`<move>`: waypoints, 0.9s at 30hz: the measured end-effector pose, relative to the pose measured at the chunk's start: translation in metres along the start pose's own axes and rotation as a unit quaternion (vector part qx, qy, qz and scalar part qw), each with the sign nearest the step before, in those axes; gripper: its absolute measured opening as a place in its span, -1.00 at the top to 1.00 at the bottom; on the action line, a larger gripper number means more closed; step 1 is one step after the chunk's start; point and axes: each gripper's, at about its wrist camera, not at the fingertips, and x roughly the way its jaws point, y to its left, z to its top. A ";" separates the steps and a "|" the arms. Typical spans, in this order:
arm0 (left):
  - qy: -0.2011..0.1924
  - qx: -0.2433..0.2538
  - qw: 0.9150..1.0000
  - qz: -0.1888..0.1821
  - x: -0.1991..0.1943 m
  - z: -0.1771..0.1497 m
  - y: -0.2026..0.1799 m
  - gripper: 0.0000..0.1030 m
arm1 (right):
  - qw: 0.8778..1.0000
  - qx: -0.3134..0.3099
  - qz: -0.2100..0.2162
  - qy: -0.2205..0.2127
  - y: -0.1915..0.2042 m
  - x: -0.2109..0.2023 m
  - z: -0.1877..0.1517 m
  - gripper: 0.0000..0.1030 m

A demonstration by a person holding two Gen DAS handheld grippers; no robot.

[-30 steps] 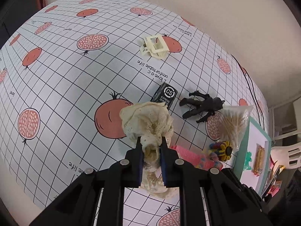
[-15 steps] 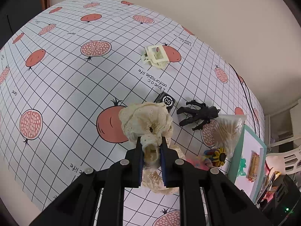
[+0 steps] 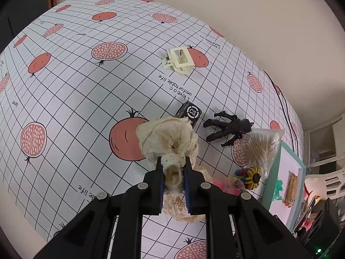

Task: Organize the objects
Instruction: 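Carry the lace cloth and rainbow band over the tray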

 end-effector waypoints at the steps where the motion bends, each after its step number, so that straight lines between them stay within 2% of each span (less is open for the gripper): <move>1: 0.000 0.000 1.000 0.000 0.000 0.000 0.000 0.69 | 1.000 0.004 0.004 -0.001 -0.001 -0.001 0.000 0.71; 9: -0.002 0.001 1.000 0.002 -0.001 0.000 0.000 0.69 | 0.998 0.042 0.042 -0.023 -0.017 -0.015 0.003 0.72; 14: -0.019 0.000 1.000 -0.013 -0.008 0.001 -0.001 0.69 | 0.994 0.078 0.060 -0.055 -0.036 -0.030 0.006 0.72; 23: -0.055 0.012 0.997 -0.052 -0.022 -0.001 -0.012 0.69 | 0.989 0.120 0.045 -0.076 -0.079 -0.048 0.001 0.72; 27: -0.066 0.033 0.995 -0.065 -0.025 -0.005 -0.026 0.69 | 0.987 0.137 0.028 -0.078 -0.101 -0.055 -0.006 0.72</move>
